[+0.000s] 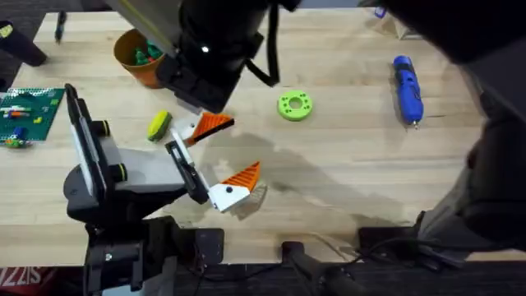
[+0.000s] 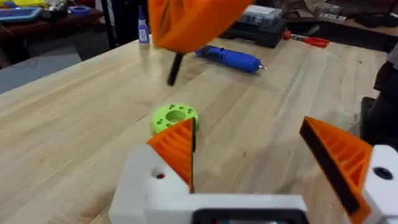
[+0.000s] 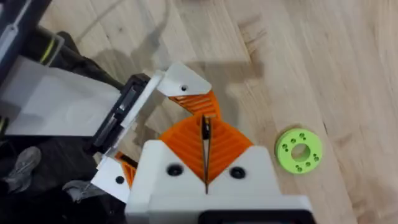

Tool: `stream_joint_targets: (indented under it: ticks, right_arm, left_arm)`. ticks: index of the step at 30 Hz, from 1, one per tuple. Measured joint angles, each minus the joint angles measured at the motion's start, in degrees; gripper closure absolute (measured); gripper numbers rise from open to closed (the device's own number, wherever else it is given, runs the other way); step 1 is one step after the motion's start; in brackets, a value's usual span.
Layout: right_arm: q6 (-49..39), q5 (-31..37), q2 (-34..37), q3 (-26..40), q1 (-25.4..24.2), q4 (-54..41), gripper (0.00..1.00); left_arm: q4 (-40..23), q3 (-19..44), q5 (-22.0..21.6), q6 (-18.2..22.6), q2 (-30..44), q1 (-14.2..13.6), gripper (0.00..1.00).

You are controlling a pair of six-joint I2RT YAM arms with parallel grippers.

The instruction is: Pick up the gripper from the table and insert it into the empty holder that is missing its gripper. Then pick up a screw, insert it into the mounting hole, and use the screwdriver to tighten it. Finally, clean up the table by picking up the vegetable and placing it into the bucket.

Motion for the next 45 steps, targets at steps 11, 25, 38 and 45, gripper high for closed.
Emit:
stream_joint_targets:
  ticks: [11,25,38,45]
  right_arm:
    - [0.02,-0.49,2.07,3.68,1.31,0.19,0.995]
    - [0.21,-0.69,3.89,3.75,2.06,-0.12,0.995]
    - [0.2,-0.69,6.98,3.76,2.25,-0.3,0.995]
    - [0.22,-0.69,7.01,3.77,2.25,-0.24,0.995]
  left_arm:
    - [0.0,0.0,0.01,0.0,0.0,0.0,0.014]
    - [0.0,0.0,-0.02,0.0,0.01,0.0,0.014]
    - [0.0,0.0,-0.01,0.0,0.0,0.0,0.015]
    - [0.0,0.0,0.01,0.0,0.0,0.0,0.015]
